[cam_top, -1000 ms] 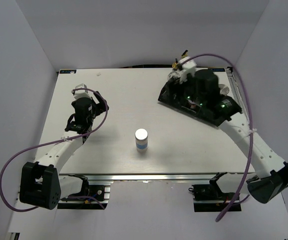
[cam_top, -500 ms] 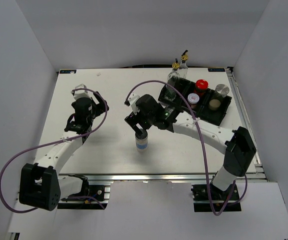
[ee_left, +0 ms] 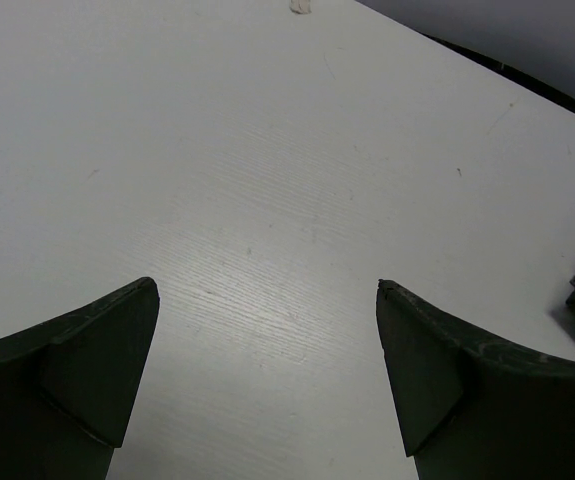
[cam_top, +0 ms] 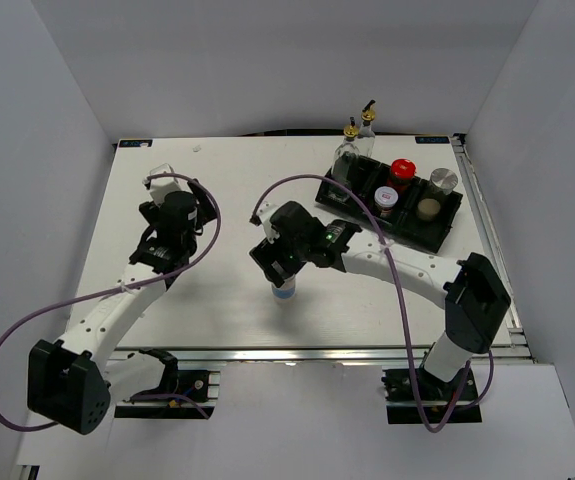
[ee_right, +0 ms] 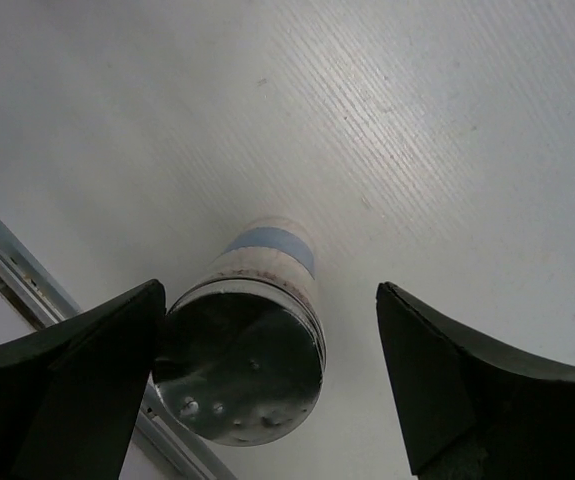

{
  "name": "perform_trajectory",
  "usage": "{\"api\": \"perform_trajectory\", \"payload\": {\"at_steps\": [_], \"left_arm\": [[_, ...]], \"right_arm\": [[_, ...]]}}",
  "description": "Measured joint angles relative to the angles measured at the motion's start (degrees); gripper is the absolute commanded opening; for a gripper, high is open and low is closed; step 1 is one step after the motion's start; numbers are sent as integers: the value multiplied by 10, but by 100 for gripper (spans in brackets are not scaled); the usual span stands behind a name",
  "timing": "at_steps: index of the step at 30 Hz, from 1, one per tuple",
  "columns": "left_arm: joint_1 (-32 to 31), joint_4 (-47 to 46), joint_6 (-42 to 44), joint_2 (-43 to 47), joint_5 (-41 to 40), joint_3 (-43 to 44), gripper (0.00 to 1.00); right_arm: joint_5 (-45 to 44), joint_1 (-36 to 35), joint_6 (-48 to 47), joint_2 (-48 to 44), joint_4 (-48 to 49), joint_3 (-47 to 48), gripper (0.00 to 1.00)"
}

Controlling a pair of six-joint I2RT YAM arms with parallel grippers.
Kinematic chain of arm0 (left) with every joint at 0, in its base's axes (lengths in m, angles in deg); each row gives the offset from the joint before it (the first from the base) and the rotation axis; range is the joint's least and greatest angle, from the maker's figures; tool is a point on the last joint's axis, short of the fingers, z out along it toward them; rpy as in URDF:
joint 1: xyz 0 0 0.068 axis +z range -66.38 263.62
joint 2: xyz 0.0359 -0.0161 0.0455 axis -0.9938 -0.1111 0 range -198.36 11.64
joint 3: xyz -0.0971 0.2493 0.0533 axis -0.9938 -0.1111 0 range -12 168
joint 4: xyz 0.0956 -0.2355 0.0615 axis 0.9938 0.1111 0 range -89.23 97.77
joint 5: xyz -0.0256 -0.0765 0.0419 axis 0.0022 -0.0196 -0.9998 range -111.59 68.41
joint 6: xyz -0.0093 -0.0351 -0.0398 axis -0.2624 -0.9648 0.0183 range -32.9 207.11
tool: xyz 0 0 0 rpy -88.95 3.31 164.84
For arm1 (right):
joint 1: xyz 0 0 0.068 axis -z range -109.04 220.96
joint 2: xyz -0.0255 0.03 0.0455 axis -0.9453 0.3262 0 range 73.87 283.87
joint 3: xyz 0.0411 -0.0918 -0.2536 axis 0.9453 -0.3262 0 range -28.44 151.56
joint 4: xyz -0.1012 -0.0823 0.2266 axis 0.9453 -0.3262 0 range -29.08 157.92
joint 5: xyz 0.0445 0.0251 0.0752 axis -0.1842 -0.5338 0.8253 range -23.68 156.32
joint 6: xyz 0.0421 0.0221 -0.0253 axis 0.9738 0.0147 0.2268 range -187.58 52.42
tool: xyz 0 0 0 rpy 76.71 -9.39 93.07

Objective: Organize the condiment bottles

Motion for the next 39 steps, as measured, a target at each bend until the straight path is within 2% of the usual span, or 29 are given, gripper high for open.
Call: {"api": "perform_trajectory", "payload": {"at_steps": [2, 5, 6, 7, 9, 10, 14, 17, 20, 25, 29, 33, 39], "left_arm": [[-18, 22, 2, 6, -40, 14, 98], [-39, 44, 4, 22, -90, 28, 98], [-42, 50, 5, 30, -101, 31, 98], [-42, 52, 5, 38, -109, 31, 98], [-42, 54, 9, 56, -123, 31, 98], [-43, 53, 11, 65, -128, 31, 98], [-43, 32, 18, 90, -131, 24, 98], [-43, -4, 27, 93, -103, 8, 98], [-43, -35, 34, 78, -58, -10, 98], [-43, -70, 44, 38, -11, -22, 98], [-43, -104, 53, 26, 19, -24, 98], [-43, -139, 62, 17, 41, -24, 98], [-43, -172, 73, -15, 66, -24, 98]], "right_arm": [[1, 0, 7, 0, -1, -9, 85], [3, -2, 20, -1, 1, -24, 65], [1, -3, 24, -1, 1, -29, 49], [-4, -3, 27, -4, 4, -33, 41], [-17, -5, 40, -13, 4, -42, 26], [-23, -5, 45, -20, 4, -48, 24], [-62, -3, 60, -47, -11, -61, 19], [-88, 14, 72, -73, -30, -61, 17], [-96, 83, 87, -122, -31, -76, 17], [-136, 264, 111, -210, -30, -105, 16], [-158, 355, 122, -247, -27, -107, 17], [-156, 422, 124, -247, -24, -106, 17], [-156, 501, 119, -197, -24, -94, 17]]}}
